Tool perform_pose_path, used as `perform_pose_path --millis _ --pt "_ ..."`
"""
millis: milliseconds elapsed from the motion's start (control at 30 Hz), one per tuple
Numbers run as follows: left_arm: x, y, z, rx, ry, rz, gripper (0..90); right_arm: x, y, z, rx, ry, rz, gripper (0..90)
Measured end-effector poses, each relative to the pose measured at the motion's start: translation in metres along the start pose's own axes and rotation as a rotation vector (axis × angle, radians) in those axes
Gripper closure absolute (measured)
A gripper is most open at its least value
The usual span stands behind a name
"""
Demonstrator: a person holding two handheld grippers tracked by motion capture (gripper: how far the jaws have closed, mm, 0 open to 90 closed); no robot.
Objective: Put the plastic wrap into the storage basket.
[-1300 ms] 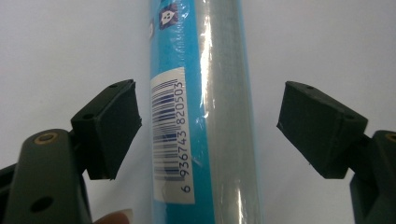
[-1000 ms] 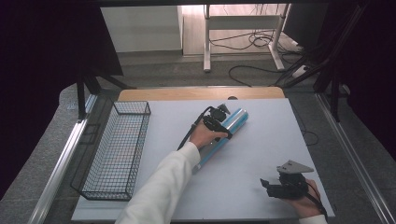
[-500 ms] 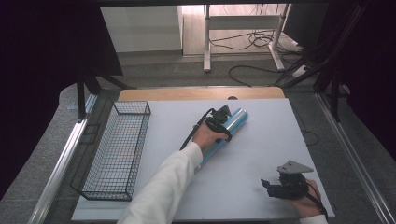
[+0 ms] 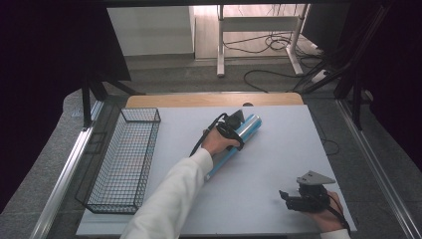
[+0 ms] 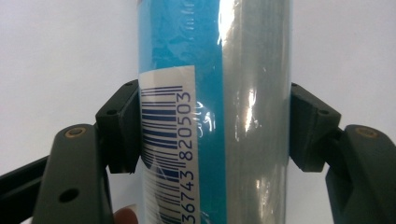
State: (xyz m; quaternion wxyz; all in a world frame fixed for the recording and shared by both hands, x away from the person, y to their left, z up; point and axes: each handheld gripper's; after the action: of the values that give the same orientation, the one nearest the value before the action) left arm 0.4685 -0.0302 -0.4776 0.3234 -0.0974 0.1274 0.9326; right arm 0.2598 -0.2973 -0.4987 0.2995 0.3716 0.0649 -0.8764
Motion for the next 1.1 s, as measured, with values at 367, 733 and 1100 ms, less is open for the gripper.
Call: perform_pose_path --millis 367,733,1100 --pt "0.010 -0.004 0.043 -0.017 0.014 -0.024 31.7 -0.001 -0.004 -0.001 0.002 -0.001 0.007 21.1" --pt "0.024 -0.007 0.067 -0.038 0.034 -0.025 31.7 -0.003 -0.005 0.001 -0.006 0.018 0.017 20.8" --pt "0.051 -0.025 0.093 -0.055 0.052 0.011 31.7 -0.005 -0.006 0.004 -0.004 0.035 0.022 20.7"
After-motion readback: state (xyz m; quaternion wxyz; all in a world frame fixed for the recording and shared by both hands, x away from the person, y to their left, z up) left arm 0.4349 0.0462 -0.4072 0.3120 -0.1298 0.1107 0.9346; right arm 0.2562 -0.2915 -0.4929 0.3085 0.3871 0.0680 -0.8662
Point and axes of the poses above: each handheld gripper's, and its own axes: z roughly backward along the jaws, x roughly out of its underside, y roughly to its right, and after that the axes turned 1 degree about z, right-handed
